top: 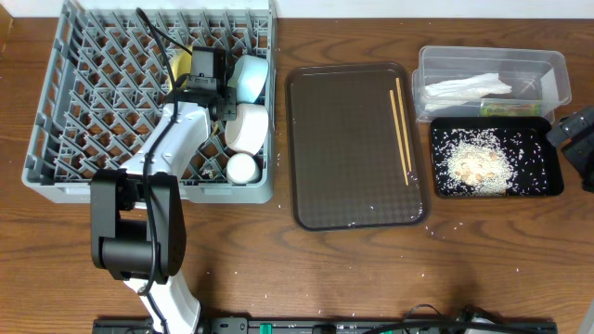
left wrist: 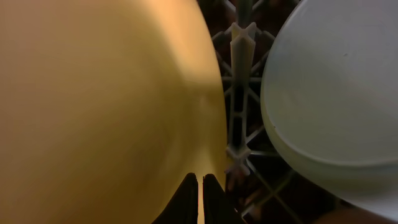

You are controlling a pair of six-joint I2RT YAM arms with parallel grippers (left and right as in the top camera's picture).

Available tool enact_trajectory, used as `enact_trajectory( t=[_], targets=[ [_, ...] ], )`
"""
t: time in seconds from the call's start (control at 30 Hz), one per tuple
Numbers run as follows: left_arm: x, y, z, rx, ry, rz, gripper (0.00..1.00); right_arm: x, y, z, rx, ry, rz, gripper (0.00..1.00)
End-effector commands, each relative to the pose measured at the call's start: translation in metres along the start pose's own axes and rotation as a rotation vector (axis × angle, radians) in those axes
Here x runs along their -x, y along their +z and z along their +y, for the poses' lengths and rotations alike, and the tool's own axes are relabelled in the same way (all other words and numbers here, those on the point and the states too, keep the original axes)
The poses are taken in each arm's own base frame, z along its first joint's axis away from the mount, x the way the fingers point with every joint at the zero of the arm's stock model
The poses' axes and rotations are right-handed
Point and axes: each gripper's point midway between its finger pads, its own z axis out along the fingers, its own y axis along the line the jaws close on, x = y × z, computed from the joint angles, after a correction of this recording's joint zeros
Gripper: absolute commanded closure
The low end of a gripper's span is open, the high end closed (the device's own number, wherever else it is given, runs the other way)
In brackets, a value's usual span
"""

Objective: Sort waste into correct bins and load items into the dishwasher
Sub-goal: 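Open the left gripper to release the yellow plate and lift away, then move the left gripper over the brown tray toward the wooden chopsticks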

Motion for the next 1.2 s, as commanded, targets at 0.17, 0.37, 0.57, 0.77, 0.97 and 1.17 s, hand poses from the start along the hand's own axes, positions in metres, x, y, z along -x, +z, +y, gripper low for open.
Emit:
enact_trajectory(
  t=[0.17, 0.37, 0.57, 0.77, 0.97, 1.17],
  targets=[
    [-0.006, 0.007, -0.002, 0.002, 0.003, 0.024, 0.92, 0.002, -0.001, -0.002, -0.003, 0.018, -0.004, 0.01],
    [0.025, -0.029, -0.010, -0.021, 0.003, -0.079, 0.92, 0.002, -0.001, -0.002, -0.003, 0.018, -0.004, 0.01],
    [0.055, -0.088, -0.021, -0.060, 0.006, -0.218, 0.92, 0.002, -0.001, -0.002, -0.003, 0.018, -0.004, 0.01],
    [0.068, -0.150, -0.056, -0.168, 0.051, -0.328, 0.91, 0.002, -0.001, -0.002, -0.004, 0.018, -0.004, 0.01],
    [0.062, -0.181, -0.114, -0.342, 0.070, -0.328, 0.84, 0.002, -0.001, -0.002, -0.004, 0.018, -0.004, 0.01],
    [0.065, -0.187, -0.158, -0.459, 0.003, -0.290, 0.71, 0.002, -0.001, -0.002, -0.004, 0.018, -0.004, 0.01]
  ],
)
